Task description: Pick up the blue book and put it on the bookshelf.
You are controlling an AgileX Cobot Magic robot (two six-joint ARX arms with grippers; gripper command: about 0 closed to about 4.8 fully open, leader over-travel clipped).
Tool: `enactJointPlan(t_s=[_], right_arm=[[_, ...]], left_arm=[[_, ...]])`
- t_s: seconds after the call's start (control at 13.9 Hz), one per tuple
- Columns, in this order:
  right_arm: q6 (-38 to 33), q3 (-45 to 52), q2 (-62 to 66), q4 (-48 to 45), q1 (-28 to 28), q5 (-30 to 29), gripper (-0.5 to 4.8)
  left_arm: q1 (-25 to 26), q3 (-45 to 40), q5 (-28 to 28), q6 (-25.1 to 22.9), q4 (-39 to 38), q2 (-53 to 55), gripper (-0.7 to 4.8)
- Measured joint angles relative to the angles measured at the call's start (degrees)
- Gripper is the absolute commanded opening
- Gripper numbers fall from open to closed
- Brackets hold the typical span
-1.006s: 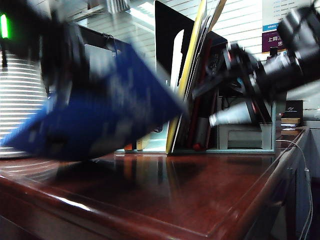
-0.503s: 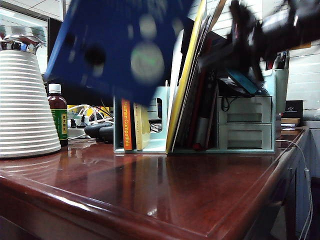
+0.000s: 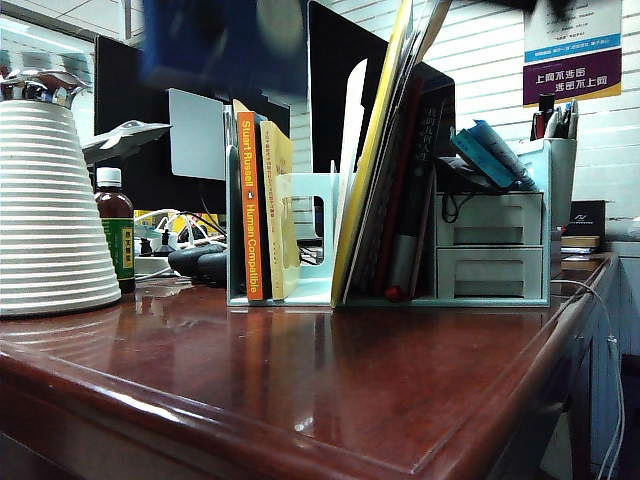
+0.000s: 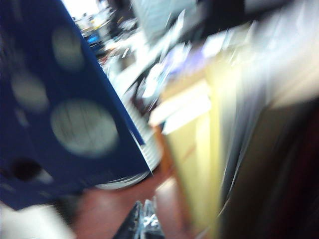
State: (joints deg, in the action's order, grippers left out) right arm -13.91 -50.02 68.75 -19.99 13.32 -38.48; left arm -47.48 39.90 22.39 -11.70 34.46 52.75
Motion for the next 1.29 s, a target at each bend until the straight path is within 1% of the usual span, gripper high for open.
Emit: enactJointPlan(t_s=[0.07, 0.22, 0.36, 0.5, 0.65, 0.79, 1.08, 1.29], right_arm=[[2.91, 0.0, -2.16, -0.09, 0.11, 1.9, -0.06], [5.73, 0.0, -4.42, 0.33, 0.13, 5.03, -0.06], [10.86, 0.0, -6.38, 2.82, 0.92, 6.16, -0.06], [13.57, 0.0, -6.91, 4.22, 1.88, 6.62, -0.06], [13.79, 0.0, -7.13, 4.66, 3.02, 8.41, -0.06], [14.19, 0.0, -7.43, 5.46, 3.52, 8.61, -0.06], [14.27, 0.02, -7.69, 8.09, 4.74, 8.81, -0.06], [14.27, 0.0, -7.78, 8.57, 6.36, 8.55, -0.06]], left_arm=[[0.0, 0.09, 0.24, 1.44, 2.47, 0.13, -0.06], [0.02, 0.72, 0.59, 3.02, 3.13, 2.49, -0.06], [0.02, 0.72, 1.79, 4.02, 4.83, 5.9, -0.06], [0.22, 2.84, 3.34, 5.07, 7.26, 9.66, -0.06], [2.4, 3.85, 3.41, 5.2, 15.87, 14.12, -0.06], [4.26, 6.21, 3.82, 6.05, 16.9, 17.9, -0.06], [6.6, 12.66, -0.76, 6.45, 17.64, 25.94, -0.06], [8.52, 15.78, -1.29, 7.52, 19.67, 31.93, -0.06]])
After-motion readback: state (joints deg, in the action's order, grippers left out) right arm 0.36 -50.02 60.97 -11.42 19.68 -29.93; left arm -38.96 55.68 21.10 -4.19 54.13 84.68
